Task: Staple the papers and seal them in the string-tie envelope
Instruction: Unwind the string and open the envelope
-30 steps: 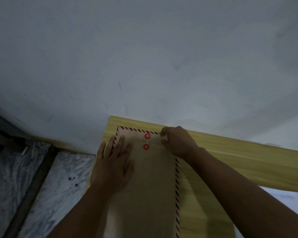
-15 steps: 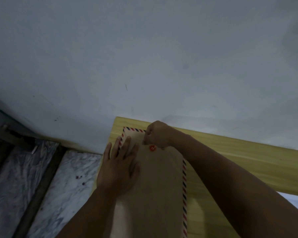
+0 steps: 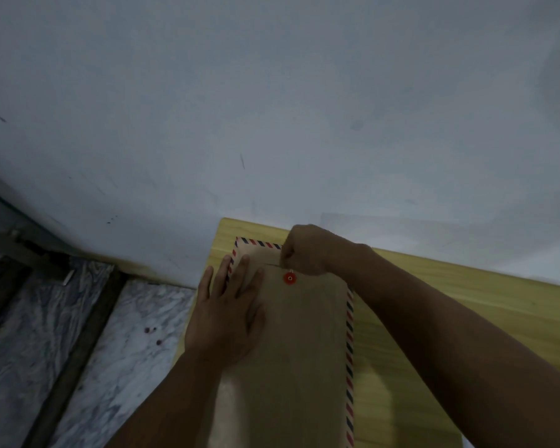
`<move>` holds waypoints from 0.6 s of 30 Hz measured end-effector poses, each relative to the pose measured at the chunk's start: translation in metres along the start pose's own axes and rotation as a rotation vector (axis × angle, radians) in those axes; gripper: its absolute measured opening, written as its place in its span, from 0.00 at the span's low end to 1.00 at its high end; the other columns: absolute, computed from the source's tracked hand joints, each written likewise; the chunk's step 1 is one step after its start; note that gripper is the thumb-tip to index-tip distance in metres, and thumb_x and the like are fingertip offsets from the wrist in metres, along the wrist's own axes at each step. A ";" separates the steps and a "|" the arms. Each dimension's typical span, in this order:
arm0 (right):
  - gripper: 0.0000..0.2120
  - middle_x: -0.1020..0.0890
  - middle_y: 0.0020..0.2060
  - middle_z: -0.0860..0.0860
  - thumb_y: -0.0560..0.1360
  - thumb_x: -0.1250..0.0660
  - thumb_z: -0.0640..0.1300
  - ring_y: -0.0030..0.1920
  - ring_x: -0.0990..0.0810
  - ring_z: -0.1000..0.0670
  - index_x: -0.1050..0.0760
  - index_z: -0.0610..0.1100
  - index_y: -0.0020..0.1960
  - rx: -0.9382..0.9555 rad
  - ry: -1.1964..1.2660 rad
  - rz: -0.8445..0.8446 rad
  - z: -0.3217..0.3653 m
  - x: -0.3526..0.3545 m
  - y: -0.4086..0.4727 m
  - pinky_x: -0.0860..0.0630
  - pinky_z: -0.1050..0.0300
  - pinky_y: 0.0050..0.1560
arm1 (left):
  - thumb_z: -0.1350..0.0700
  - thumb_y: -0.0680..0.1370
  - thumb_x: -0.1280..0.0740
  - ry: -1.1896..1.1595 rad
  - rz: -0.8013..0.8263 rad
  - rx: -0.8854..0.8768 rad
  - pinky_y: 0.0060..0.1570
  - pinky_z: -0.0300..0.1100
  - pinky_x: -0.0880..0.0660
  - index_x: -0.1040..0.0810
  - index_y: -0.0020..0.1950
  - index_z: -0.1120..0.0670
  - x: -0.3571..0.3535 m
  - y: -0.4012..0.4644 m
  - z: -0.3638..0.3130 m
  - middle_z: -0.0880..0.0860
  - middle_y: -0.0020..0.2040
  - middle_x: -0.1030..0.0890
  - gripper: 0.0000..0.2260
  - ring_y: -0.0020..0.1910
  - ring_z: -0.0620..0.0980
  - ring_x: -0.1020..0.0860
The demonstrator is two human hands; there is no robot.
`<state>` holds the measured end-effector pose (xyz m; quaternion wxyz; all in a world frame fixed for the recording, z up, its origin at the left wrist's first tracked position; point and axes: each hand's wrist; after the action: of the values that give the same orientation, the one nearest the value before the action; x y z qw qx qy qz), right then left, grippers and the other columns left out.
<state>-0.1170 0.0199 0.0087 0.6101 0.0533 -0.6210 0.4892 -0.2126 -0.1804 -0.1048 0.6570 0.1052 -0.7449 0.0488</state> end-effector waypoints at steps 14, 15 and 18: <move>0.09 0.13 0.39 0.53 0.76 0.32 0.45 0.40 0.16 0.52 0.14 0.44 0.43 -0.236 0.620 -0.735 -0.062 -0.032 -0.019 0.19 0.55 0.43 | 0.40 0.82 0.44 0.001 0.004 0.013 0.78 0.62 0.45 0.32 0.79 0.48 0.003 0.000 -0.001 0.53 0.83 0.43 0.26 0.83 0.59 0.49; 0.09 0.13 0.38 0.53 0.76 0.31 0.43 0.40 0.16 0.53 0.13 0.44 0.43 -0.215 0.755 -0.747 -0.063 -0.034 -0.022 0.19 0.55 0.42 | 0.40 0.82 0.44 0.003 0.006 0.015 0.78 0.62 0.46 0.32 0.79 0.48 0.003 0.000 -0.001 0.53 0.83 0.43 0.26 0.83 0.59 0.49; 0.07 0.13 0.42 0.47 0.77 0.31 0.39 0.42 0.16 0.51 0.14 0.39 0.48 -0.138 1.275 -0.623 -0.055 -0.037 -0.031 0.20 0.58 0.43 | 0.40 0.82 0.45 0.001 0.010 0.016 0.78 0.62 0.46 0.33 0.79 0.48 0.003 -0.001 -0.001 0.53 0.84 0.43 0.27 0.83 0.59 0.49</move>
<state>-0.0486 0.0209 -0.0168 0.9679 -0.1066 -0.1287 0.1875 -0.2115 -0.1812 -0.1015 0.6561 0.1067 -0.7448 0.0580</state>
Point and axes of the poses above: each hand's wrist, its own y-axis towards the middle knuckle, its own x-axis out of the back of the hand, z = x × y
